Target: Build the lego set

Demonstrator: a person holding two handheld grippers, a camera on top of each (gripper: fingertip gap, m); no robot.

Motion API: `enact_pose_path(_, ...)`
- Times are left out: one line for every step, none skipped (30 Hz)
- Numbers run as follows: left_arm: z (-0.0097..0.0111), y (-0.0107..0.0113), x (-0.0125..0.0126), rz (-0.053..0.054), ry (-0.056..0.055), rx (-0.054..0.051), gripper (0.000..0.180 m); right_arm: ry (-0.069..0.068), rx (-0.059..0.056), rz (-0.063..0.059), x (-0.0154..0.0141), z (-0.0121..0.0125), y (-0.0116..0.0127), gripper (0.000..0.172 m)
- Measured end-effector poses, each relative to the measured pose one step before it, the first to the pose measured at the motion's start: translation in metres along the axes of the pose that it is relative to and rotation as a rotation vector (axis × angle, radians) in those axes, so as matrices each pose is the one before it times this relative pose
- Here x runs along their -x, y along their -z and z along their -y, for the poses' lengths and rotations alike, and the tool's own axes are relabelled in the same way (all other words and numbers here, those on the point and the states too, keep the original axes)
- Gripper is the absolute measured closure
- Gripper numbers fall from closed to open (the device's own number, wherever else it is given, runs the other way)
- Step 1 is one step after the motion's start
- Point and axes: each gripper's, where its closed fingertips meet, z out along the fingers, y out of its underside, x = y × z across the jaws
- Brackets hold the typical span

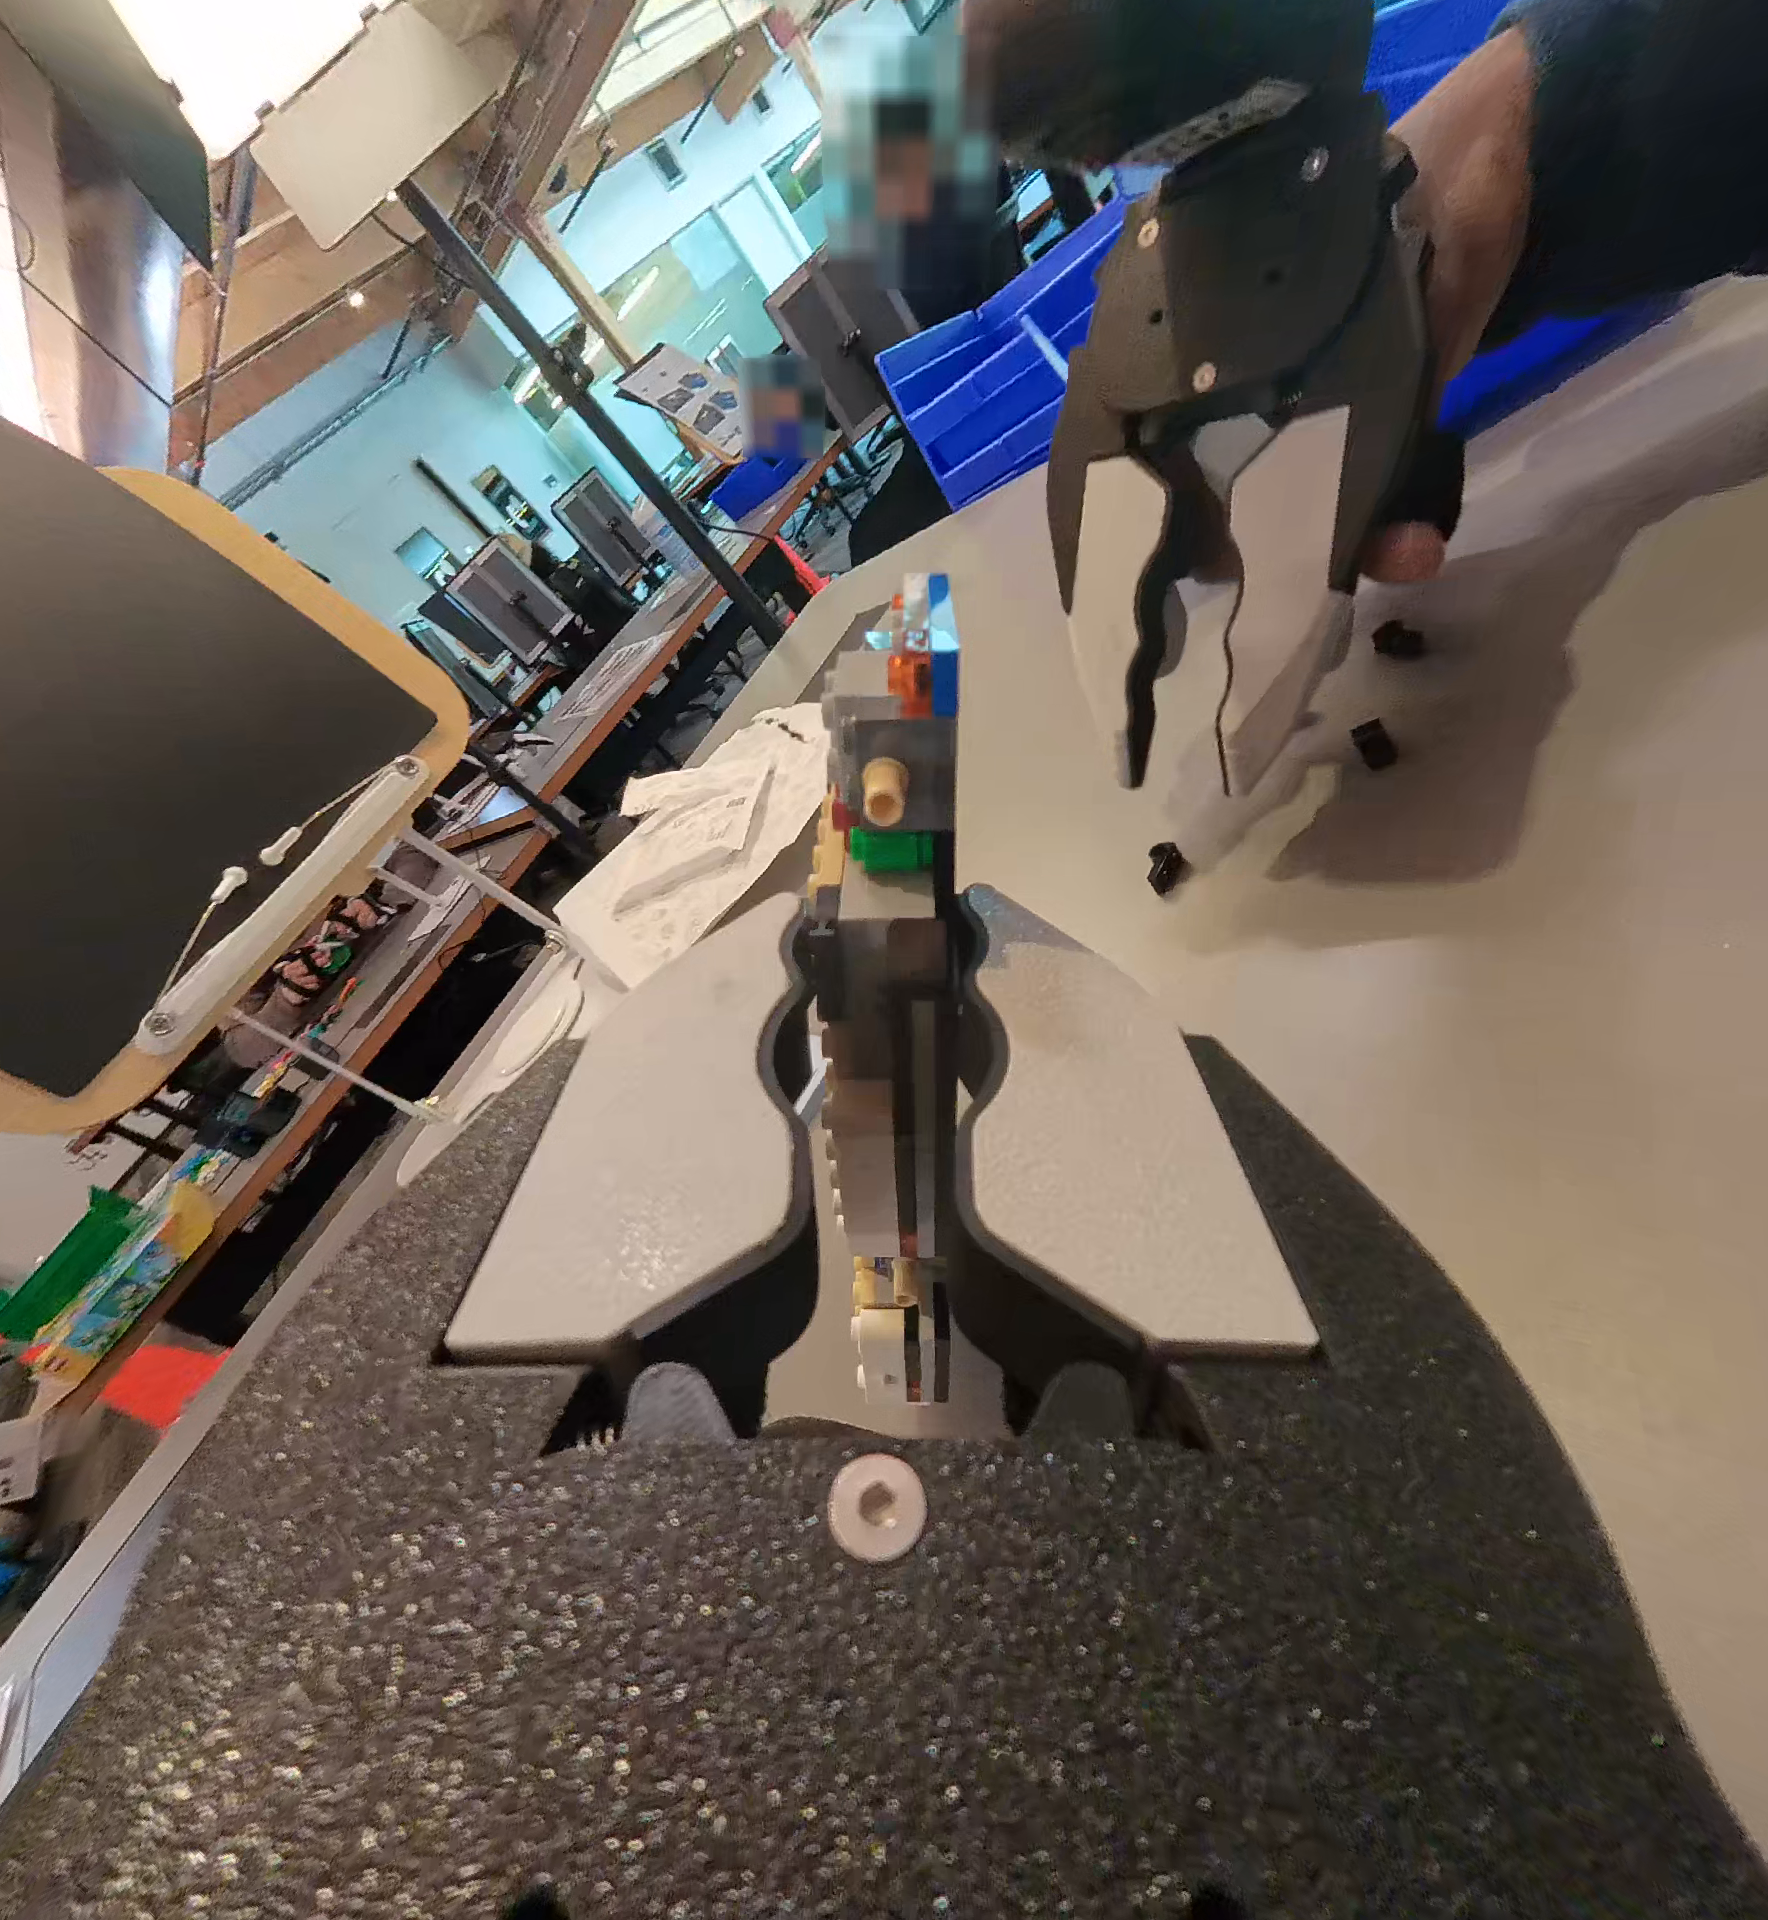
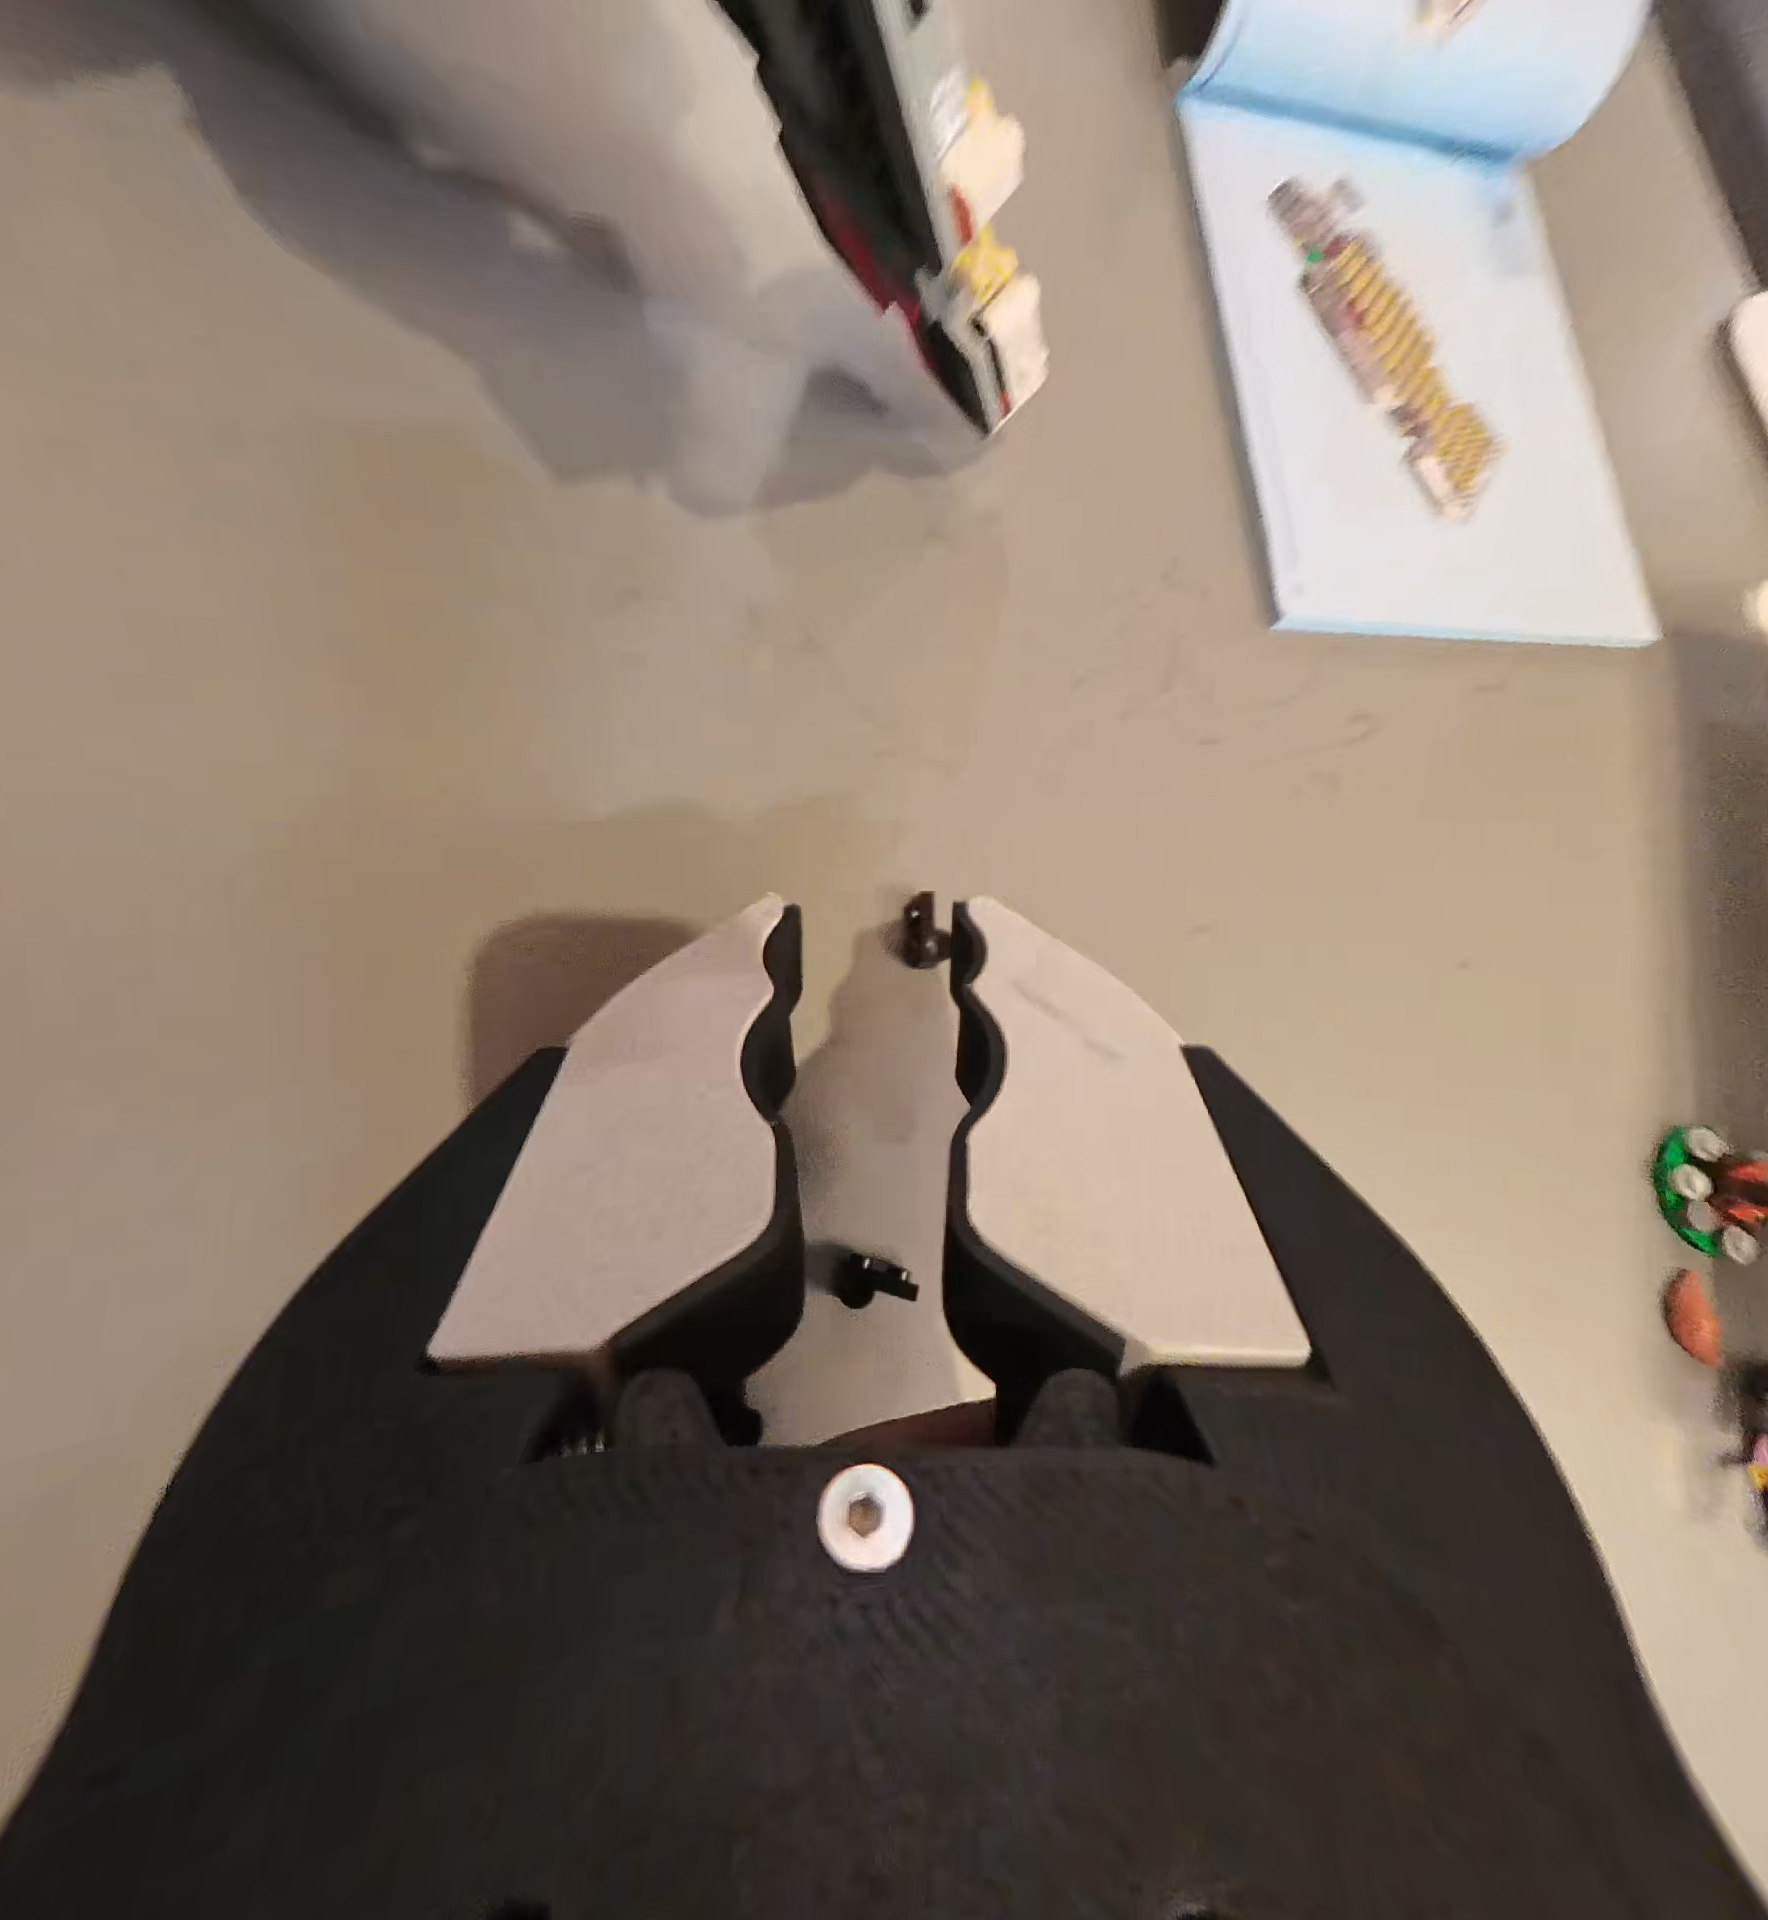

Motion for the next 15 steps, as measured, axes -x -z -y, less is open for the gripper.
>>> enact_pose_path(-0.0001,0.00062,-0.00071,0.0107,-0.0025,0.0058,0.157,0.0197,0.0322,0.0152,0.00154,-0.00413,-0.00443,0.146)
enact_pose_path(-0.00077,0.00035,-0.00072,0.0111,-0.0076,0.0072,0.157,0.0205,0.0289,0.0019,-0.00053,-0.00377,-0.00403,0.146)
enact_pose_path(-0.00139,0.00045,-0.00021,0.0123,-0.0126,0.0093,0.157,0.0151,0.0222,-0.0012,-0.00105,-0.00316,-0.00348,0.146)
enact_pose_path(-0.00159,0.00035,0.00009,0.0111,-0.0121,0.0072,0.157,0.0046,0.0131,0.0043,-0.00051,-0.00213,-0.0025,0.146)
enact_pose_path(-0.00138,0.00022,-0.00022,0.0051,-0.0086,0.003,0.156,-0.0036,0.0034,0.0011,-0.00111,-0.0008,-0.00146,0.146)
enact_pose_path(-0.0016,0.0,-0.00043,-0.0008,-0.0024,0.0026,0.156,-0.007,-0.0058,0.003,-0.00041,0.00042,-0.00049,0.146)
enact_pose_path(-0.00158,-0.00019,-0.00013,-0.003,0.0051,0.0037,0.156,-0.0074,-0.0085,0.0096,0.00086,0.00093,0.0001,0.146)
enact_pose_path(-0.00151,-0.00029,0.00031,-0.0018,0.0075,0.0025,0.156,-0.0067,-0.0053,0.0081,0.00086,0.00051,0.00027,0.146)
enact_pose_path(-0.00112,-0.00029,0.00025,-0.0019,0.0058,0.0016,0.156,-0.0062,0.0027,0.0026,-0.00002,-0.00045,0.00022,0.146)
enact_pose_path(-0.0006,-0.00025,0.00029,-0.0015,0.0041,0.0013,0.156,-0.0055,0.0082,0.0003,-0.0004,-0.00095,0.00017,0.146)
enact_pose_path(-0.00001,-0.00009,0.00014,0.0,0.0024,-0.0008,0.156,-0.0057,0.0057,-0.0006,-0.00064,-0.00066,0.00025,0.146)
enact_pose_path(0.0002,0.00002,-0.0002,-0.0006,-0.0008,-0.0006,0.156,-0.0062,0.0012,0.0017,-0.00035,-0.00011,0.00009,0.146)
enact_pose_path(0.0004,-0.00002,-0.00046,0.0,-0.0033,-0.0009,0.156,-0.0063,0.0011,0.0041,-0.00001,-0.00017,-0.00036,0.147)
enact_pose_path(0.00064,0.0001,-0.00042,0.0012,-0.0055,-0.0012,0.156,-0.0046,0.0041,0.0064,0.00024,-0.00052,-0.00068,0.147)
enact_pose_path(0.00063,0.00007,-0.00036,0.0022,-0.0064,-0.0013,0.156,-0.0014,0.0039,0.0072,0.0004,-0.00035,-0.001,0.147)
